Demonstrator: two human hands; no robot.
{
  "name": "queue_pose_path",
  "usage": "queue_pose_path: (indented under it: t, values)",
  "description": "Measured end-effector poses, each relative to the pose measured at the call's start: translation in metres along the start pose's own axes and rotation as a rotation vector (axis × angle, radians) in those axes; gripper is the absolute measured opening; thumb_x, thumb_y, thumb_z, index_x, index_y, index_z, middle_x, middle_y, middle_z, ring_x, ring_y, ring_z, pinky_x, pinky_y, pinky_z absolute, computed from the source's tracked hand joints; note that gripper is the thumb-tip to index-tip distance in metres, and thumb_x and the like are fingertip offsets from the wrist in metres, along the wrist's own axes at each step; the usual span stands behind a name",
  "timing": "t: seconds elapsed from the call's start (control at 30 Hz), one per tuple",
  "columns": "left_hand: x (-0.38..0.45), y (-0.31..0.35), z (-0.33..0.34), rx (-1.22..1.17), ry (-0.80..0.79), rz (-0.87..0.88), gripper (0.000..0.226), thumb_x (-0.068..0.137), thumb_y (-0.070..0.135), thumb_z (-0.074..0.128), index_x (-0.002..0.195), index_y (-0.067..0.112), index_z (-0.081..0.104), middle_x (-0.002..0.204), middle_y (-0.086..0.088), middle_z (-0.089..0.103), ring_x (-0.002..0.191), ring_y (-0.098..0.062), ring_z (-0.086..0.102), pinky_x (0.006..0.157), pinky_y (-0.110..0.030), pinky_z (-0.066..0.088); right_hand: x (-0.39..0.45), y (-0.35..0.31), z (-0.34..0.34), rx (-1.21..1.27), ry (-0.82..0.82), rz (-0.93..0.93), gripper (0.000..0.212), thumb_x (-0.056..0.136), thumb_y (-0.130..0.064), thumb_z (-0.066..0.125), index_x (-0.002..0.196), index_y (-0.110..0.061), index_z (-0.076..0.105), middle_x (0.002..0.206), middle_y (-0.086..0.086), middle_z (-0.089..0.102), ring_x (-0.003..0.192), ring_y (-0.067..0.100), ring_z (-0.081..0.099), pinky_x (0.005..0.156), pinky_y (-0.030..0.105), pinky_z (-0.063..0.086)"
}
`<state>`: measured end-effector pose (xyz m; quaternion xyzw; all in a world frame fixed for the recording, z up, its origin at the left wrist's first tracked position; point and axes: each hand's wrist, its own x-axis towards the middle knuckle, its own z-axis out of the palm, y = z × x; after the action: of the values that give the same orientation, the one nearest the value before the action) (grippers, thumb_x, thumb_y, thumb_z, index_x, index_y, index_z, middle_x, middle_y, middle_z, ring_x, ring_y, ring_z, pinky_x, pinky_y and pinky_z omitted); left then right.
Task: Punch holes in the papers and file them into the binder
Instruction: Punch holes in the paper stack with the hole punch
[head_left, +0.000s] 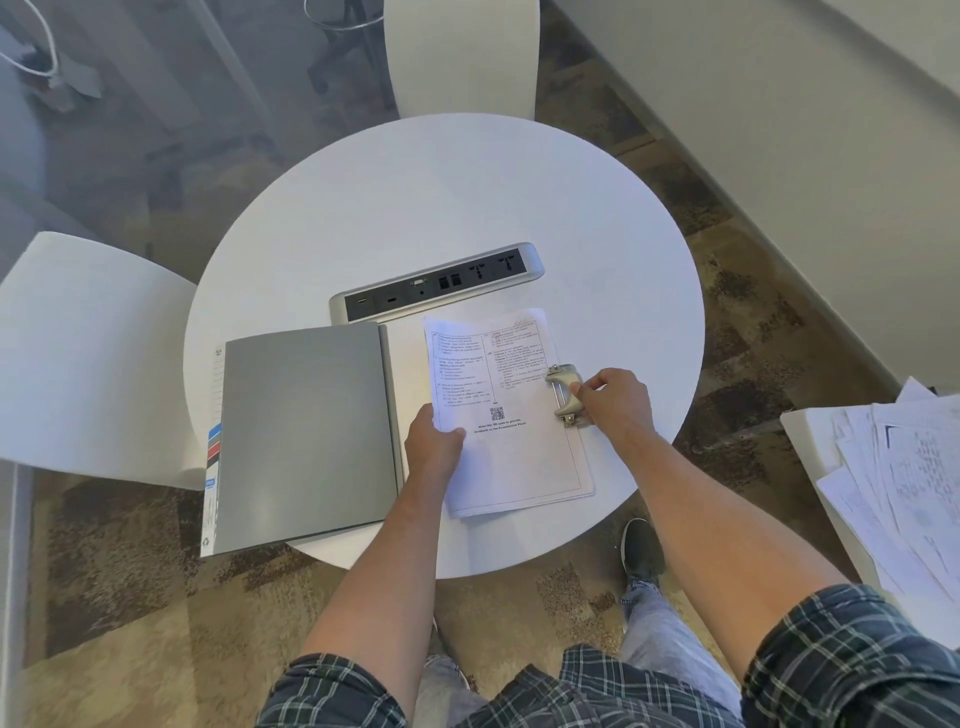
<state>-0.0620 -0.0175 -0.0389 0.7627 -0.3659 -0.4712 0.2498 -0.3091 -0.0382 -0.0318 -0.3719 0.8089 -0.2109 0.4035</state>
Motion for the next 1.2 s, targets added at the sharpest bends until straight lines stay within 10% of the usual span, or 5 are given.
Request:
queue_pose_path:
  t: [0.37, 1.2]
  values:
    - [-0.007, 0.006, 0.005, 0.088, 0.002, 0.031, 0.024, 0.089, 0.007, 0.056, 0.111, 0.016, 0.054, 0.100, 0.008, 0.063, 0.082, -0.013, 0.060, 0.057, -0.022, 0.041, -0.002, 0.000, 0.000, -0.033, 0.008, -0.009, 0.023, 0.087, -0.039, 0.072, 0.076, -0.019, 0.066, 0.075, 0.001, 0.074, 0.073, 0.022, 0.075, 0.072, 0.041, 0.061]
    - [0.010, 0.003, 0.017, 0.022, 0.170, -0.019, 0.011, 0.097, 0.015, 0.055, 0.092, 0.006, 0.058, 0.096, -0.003, 0.068, 0.086, -0.028, 0.063, 0.068, -0.028, 0.046, 0.009, 0.007, -0.004, -0.168, -0.043, 0.025, 0.039, 0.085, -0.054, 0.070, 0.078, -0.016, 0.068, 0.072, -0.001, 0.076, 0.074, 0.024, 0.074, 0.073, 0.040, 0.060]
